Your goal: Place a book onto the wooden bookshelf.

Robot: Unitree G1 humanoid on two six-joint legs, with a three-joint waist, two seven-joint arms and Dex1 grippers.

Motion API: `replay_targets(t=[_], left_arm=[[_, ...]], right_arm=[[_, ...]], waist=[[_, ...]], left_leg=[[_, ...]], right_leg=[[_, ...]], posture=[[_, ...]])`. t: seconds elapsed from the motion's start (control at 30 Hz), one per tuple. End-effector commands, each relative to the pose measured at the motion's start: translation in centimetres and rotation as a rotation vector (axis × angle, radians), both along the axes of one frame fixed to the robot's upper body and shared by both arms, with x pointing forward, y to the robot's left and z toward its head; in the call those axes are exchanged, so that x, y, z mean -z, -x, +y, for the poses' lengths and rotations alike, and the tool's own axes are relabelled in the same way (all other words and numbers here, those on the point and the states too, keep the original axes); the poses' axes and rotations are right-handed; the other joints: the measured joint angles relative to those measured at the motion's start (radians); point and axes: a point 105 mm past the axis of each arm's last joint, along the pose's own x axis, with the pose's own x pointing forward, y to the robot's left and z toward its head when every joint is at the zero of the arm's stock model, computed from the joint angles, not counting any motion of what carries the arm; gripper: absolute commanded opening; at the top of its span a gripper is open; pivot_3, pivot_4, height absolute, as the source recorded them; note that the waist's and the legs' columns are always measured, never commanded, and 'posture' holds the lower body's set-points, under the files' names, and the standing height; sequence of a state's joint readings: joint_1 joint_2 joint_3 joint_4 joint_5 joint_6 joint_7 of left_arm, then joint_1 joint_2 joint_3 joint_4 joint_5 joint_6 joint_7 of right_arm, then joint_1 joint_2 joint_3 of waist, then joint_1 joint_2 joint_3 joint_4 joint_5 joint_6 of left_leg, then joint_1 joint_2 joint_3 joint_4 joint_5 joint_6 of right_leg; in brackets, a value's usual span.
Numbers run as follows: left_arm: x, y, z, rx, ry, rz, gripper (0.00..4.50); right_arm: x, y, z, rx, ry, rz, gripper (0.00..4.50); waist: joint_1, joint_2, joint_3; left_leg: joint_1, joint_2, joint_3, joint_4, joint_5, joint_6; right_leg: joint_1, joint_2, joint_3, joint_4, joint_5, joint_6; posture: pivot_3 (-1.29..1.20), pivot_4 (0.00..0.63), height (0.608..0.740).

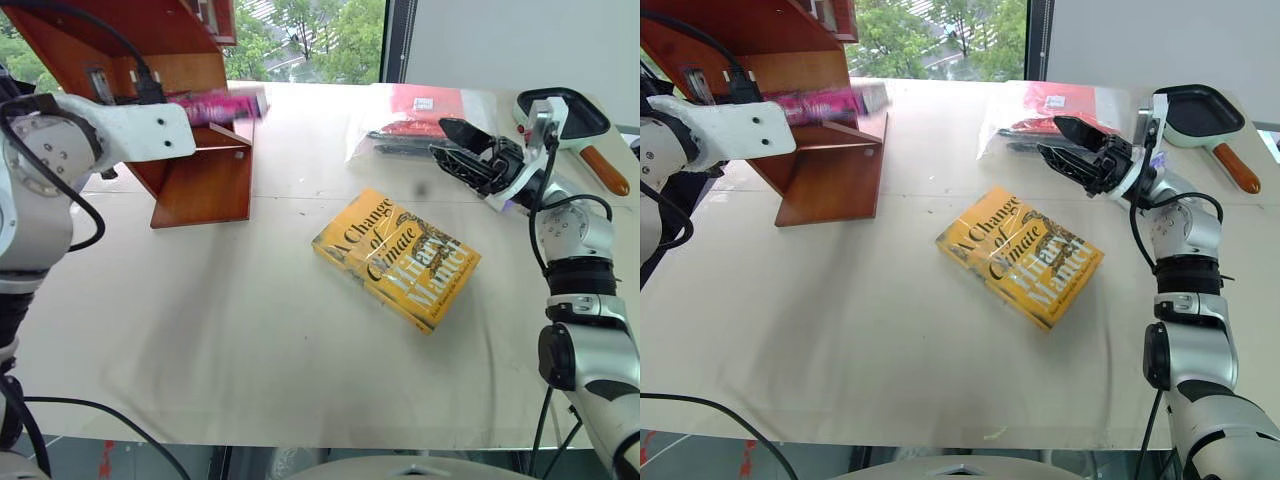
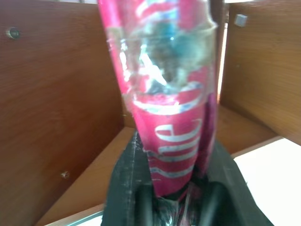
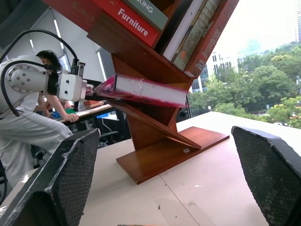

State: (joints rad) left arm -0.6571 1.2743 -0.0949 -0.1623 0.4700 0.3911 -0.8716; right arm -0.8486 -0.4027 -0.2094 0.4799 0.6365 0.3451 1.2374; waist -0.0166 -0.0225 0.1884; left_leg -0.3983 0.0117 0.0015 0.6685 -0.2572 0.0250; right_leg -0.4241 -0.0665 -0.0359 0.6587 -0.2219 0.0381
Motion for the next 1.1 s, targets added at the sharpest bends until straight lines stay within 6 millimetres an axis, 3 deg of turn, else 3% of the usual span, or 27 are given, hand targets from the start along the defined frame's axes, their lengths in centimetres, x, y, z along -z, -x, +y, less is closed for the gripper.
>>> replay_targets(t=[0.03, 0.13, 0.27, 0.43, 0.57, 0.67, 0.77, 0.83, 0.9, 1.1], left_arm=[[-2.1, 0.7, 0.9, -0.042, -0.006, -0.066, 2.99], [-2.5, 0.7, 0.9, -0.042, -0.007, -0.089, 4.46], [-3.1, 1.3, 1.1, -0.059, 0.012, -0.119, 4.46], [-5.9, 3.4, 0.1, -0.032, 0.147, -0.178, 4.46], [-6.1, 4.3, -0.8, 0.017, 0.282, -0.150, 4.46], [-5.9, 5.0, -0.7, 0.025, 0.334, -0.112, 4.46], [-7.7, 6.1, 0.3, 0.049, 0.439, -0.157, 4.46], [-8.7, 6.8, -0.4, 0.132, 0.542, -0.160, 4.46], [-9.0, 7.4, -2.4, 0.267, 0.695, -0.114, 4.46], [-5.3, 8.1, -7.8, 0.527, 0.938, 0.082, 4.46]], right_arm=[[-0.9, 0.3, 0.0, -0.002, -0.006, -0.045, 4.50], [-0.9, 0.2, 0.0, -0.001, -0.003, -0.043, 4.50], [-0.8, 0.1, 0.1, 0.001, 0.006, -0.047, 4.50], [-1.0, 0.5, -0.4, 0.006, 0.018, -0.055, 4.50], [-0.8, 0.6, -0.8, 0.009, 0.030, -0.050, 4.50], [-0.7, 0.8, -1.1, 0.010, 0.034, -0.046, 4.50], [-0.7, 2.1, -1.5, -0.064, 0.025, -0.063, 4.50], [-0.7, 2.7, -1.8, -0.093, 0.025, -0.052, 4.50], [-0.7, 3.1, -2.2, -0.113, 0.021, -0.040, 4.50], [-0.5, 3.9, -3.1, -0.106, 0.021, -0.023, 4.50]], waist=[[0.002, 0.000, 0.000], [0.003, 0.000, 0.000], [0.003, 0.000, 0.000], [0.002, 0.000, 0.000], [0.002, 0.000, 0.000], [0.002, 0.000, 0.000], [0.002, 0.000, 0.000], [0.002, 0.000, 0.000], [0.003, 0.000, 0.000], [0.005, -0.001, 0.000]], left_leg=[[0.000, 0.000, 0.000, 0.000, 0.000, 0.000], [0.000, 0.000, 0.000, 0.000, 0.000, 0.000], [0.000, 0.000, 0.000, 0.000, 0.000, 0.000], [-0.001, 0.000, 0.000, 0.000, 0.000, 0.000], [0.000, 0.000, -0.001, 0.000, 0.000, 0.000], [0.000, 0.000, -0.001, 0.000, 0.000, 0.000], [0.000, 0.000, -0.001, 0.000, 0.000, 0.000], [0.000, 0.000, -0.002, 0.000, 0.000, 0.000], [-0.001, 0.000, -0.002, 0.001, 0.000, 0.000], [0.000, 0.000, -0.003, 0.002, 0.000, 0.000]], right_leg=[[0.000, 0.000, 0.000, 0.000, 0.000, 0.000], [0.000, 0.000, 0.000, 0.000, 0.000, 0.000], [0.000, 0.000, 0.000, 0.000, 0.000, 0.000], [0.000, 0.000, 0.000, 0.000, 0.000, 0.000], [0.000, 0.000, 0.000, 0.000, 0.000, 0.000], [0.000, 0.000, 0.000, 0.000, 0.000, 0.000], [0.000, 0.000, 0.000, 0.001, 0.000, 0.000], [0.000, 0.000, -0.001, 0.001, 0.000, 0.000], [0.000, 0.000, -0.001, 0.000, 0.000, 0.000], [0.002, 0.000, 0.000, 0.001, 0.000, 0.000]], posture=[[0.00, 0.150, 0.731], [0.00, 0.150, 0.731], [0.00, 0.150, 0.731], [0.00, 0.150, 0.731], [0.00, 0.150, 0.731], [0.00, 0.150, 0.731], [0.00, 0.150, 0.731], [0.00, 0.150, 0.731], [0.00, 0.150, 0.731], [0.00, 0.150, 0.731]])
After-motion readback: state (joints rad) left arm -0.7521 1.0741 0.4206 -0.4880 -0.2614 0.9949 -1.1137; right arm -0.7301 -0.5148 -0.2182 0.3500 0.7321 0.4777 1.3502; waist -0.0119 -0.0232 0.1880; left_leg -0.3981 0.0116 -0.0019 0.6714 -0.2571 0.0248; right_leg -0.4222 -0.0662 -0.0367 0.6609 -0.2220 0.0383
